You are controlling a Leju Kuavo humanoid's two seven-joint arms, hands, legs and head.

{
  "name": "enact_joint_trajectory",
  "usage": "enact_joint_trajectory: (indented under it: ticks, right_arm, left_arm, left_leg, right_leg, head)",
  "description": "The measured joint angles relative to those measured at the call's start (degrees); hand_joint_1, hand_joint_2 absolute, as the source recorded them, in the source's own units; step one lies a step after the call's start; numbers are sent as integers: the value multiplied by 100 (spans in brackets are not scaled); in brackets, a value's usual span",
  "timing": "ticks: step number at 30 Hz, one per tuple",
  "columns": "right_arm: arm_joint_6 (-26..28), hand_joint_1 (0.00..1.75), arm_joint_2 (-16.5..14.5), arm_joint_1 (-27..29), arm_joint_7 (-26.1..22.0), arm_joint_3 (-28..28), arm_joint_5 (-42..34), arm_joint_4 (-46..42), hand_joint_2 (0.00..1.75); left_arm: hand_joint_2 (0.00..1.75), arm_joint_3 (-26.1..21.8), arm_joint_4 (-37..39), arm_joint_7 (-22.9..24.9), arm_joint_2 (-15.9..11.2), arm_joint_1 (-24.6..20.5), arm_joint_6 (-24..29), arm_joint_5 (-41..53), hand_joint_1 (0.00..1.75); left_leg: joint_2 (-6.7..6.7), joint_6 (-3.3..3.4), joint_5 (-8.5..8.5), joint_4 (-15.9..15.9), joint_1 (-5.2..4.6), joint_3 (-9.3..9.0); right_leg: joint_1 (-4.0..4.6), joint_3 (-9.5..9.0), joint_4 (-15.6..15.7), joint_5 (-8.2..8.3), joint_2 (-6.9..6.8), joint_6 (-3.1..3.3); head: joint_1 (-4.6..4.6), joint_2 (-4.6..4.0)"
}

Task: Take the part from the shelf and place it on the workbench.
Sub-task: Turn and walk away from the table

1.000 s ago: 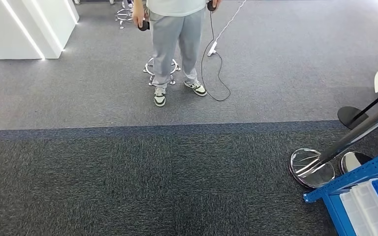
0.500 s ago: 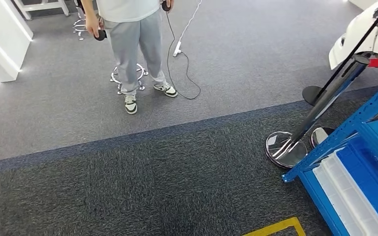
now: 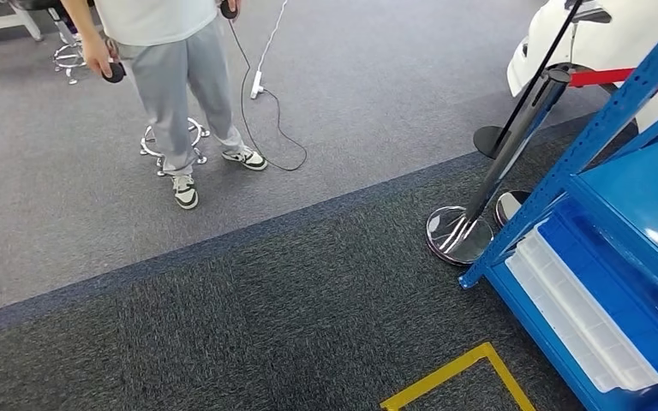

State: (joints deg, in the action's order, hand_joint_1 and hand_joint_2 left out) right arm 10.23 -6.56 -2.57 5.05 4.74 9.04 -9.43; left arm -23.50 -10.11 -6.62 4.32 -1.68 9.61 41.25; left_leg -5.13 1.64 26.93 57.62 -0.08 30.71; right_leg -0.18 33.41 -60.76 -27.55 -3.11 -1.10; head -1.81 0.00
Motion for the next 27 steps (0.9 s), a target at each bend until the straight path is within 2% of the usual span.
enact_joint_trajectory:
  ticks: [1, 2, 4, 6, 8, 9, 10, 11, 12, 13, 14, 15, 16, 17, 18, 19, 20, 22, 23, 24, 25, 26, 27]
  right_arm:
    - [-1, 0, -1, -5, 0, 0, 3, -1, 175]
    - [-4, 0, -1, -8, 0, 0, 3, -1, 175]
    - [-12, 0, -1, -3, 0, 0, 10, -1, 175]
    - [-21, 0, -7, -7, 0, 0, 19, 0, 175]
    - [-32, 0, -19, -18, 0, 0, 21, 1, 175]
    - [-36, 0, -24, -18, 0, 0, 21, 1, 175]
    - [-39, 0, -29, -17, 0, 0, 21, 1, 175]
    - [-39, 0, -32, -14, 0, 0, 21, 1, 175]
    - [-39, 0, -33, -11, 0, 0, 21, 1, 175]
    - [-39, 0, -35, -8, 0, 0, 21, 1, 175]
    - [-40, 0, -38, -6, 0, 0, 21, 1, 175]
    - [-40, 0, -41, -10, 0, 0, 21, 1, 175]
    - [-41, 0, -44, -15, 0, 0, 21, 0, 175]
    - [-42, 0, -45, -16, 0, 0, 21, 0, 175]
    - [-42, 0, -46, -13, 0, 0, 23, 0, 175]
    - [-45, 0, -45, -2, -1, 0, 27, 1, 175]
    - [-48, 0, -43, 8, -3, 0, 32, 1, 175]
    - [-54, 0, -40, 6, -13, 0, 47, 1, 175]
    - [-56, 0, -39, -1, -19, 0, 54, 1, 175]
    - [-57, 0, -39, -9, -24, 0, 62, 1, 175]
    - [-59, 0, -39, -13, -28, 0, 69, 1, 175]
    - [-60, 0, -39, -14, -32, 0, 73, 1, 175]
    - [-61, 0, -39, -12, -34, 0, 76, 1, 175]
  left_arm:
    - [0, -3, 0, 13, 1, -1, 1, -4, 0]
    - [0, -7, 0, 22, 1, -6, 1, -13, 0]
    - [0, -10, -1, 33, 1, -31, 1, -29, 0]
    - [0, -13, -1, 39, 0, -47, 1, -45, 0]
    - [0, -14, -1, 45, -1, -38, 1, -56, 0]
    - [0, -15, -1, 49, -1, -27, 1, -58, 0]
    - [0, -15, -1, 53, -1, -14, 0, -60, 0]
    - [0, -15, -1, 57, -1, -2, 0, -60, 0]
    - [0, -15, -1, 59, -2, 6, 1, -60, 0]
    - [0, -15, -1, 60, -3, 9, 1, -60, 0]
    - [0, -15, 0, 60, -5, 11, 1, -60, 0]
    - [0, -17, 1, 60, -7, 15, 1, -60, 0]
    - [0, -19, 1, 59, -8, 16, 0, -60, 0]
    - [0, -21, 1, 60, -8, 11, -1, -60, 0]
    - [0, -23, 1, 60, -8, 0, -3, -61, 0]
    - [0, -25, 0, 60, -6, -12, -5, -61, 0]
    - [0, -29, 0, 62, -3, -21, -8, -61, 0]
    - [0, -44, 0, 63, 1, -17, -13, -60, 0]
    - [0, -54, 1, 63, 1, -9, -14, -59, 0]
    - [0, -63, 1, 63, 1, -1, -14, -57, 0]
    - [0, -71, 1, 63, 1, 7, -14, -55, 0]
    - [0, -78, 1, 64, 1, 10, -14, -52, 0]
    - [0, -85, 1, 66, 2, 8, -15, -49, 0]
  left_leg:
    - [-52, -30, 16, 2, -7, -18]
    - [-103, -61, 30, 1, -12, -35]
    - [-184, -131, 55, -6, -5, -72]
    - [36, -198, 205, 179, 13, -26]
    - [365, -242, 567, 802, 34, 241]
    - [425, -253, 742, 1196, 39, 426]
    - [452, -262, 850, 1527, 42, 586]
    - [459, -264, 837, 1665, 43, 665]
    - [468, -262, 705, 1576, 46, 641]
    - [499, -257, 485, 1264, 54, 514]
    - [610, -249, 261, 847, 68, 344]
    - [755, -242, 106, 468, 83, 192]
    - [874, -232, 24, 215, 92, 94]
    - [961, -215, 12, 95, 91, 54]
    - [952, -189, 25, 76, 79, 44]
    - [885, -149, 10, 63, 77, 36]
    - [818, -105, -8, 36, 78, 21]
    - [668, -23, -44, -23, 92, 1]
    - [592, 1, -45, -33, 84, -3]
    - [512, 16, -39, -34, 76, 0]
    - [428, 19, -29, -33, 68, 0]
    - [343, 19, -17, -32, 62, -6]
    - [265, 15, -4, -32, 60, -17]
  right_leg:
    - [26, -111, 220, 60, -83, 36]
    - [48, -139, 297, 67, -103, 68]
    - [38, -141, 326, 95, 30, 124]
    - [-4, -174, 387, 140, 158, 190]
    - [-20, -186, 411, 161, 279, 229]
    - [-16, -180, 406, 161, 349, 235]
    - [-13, -176, 396, 160, 433, 237]
    - [-13, -175, 383, 158, 520, 235]
    - [-14, -177, 367, 154, 612, 230]
    - [-16, -182, 350, 147, 699, 220]
    - [-21, -182, 331, 137, 775, 204]
    - [-17, -168, 301, 124, 846, 181]
    - [-17, -144, 278, 117, 910, 152]
    - [-20, -117, 264, 115, 968, 118]
    - [-28, -92, 260, 122, 1029, 77]
    - [-39, -79, 267, 130, 1079, 36]
    - [-42, -60, 241, 112, 1020, 5]
    - [-34, 97, -72, -88, 712, -36]
    - [-34, 262, -400, -268, 522, -50]
    - [-39, 466, -796, -453, 423, -67]
    - [-48, 647, -1142, -577, 385, -83]
    - [-56, 751, -1338, -604, 368, -94]
    - [-60, 741, -1315, -521, 352, -99]
  head:
    - [2, 0]
    - [3, 0]
    - [4, 0]
    - [10, 0]
    - [19, 0]
    - [21, 0]
    - [20, 0]
    - [20, 0]
    - [20, 0]
    - [20, 0]
    - [19, 0]
    - [18, -1]
    - [17, -1]
    - [16, -1]
    - [16, -1]
    - [17, 0]
    - [15, 0]
    - [-5, 0]
    - [-16, 0]
    - [-24, 0]
    - [-24, 0]
    - [-23, 0]
    - [-23, 0]
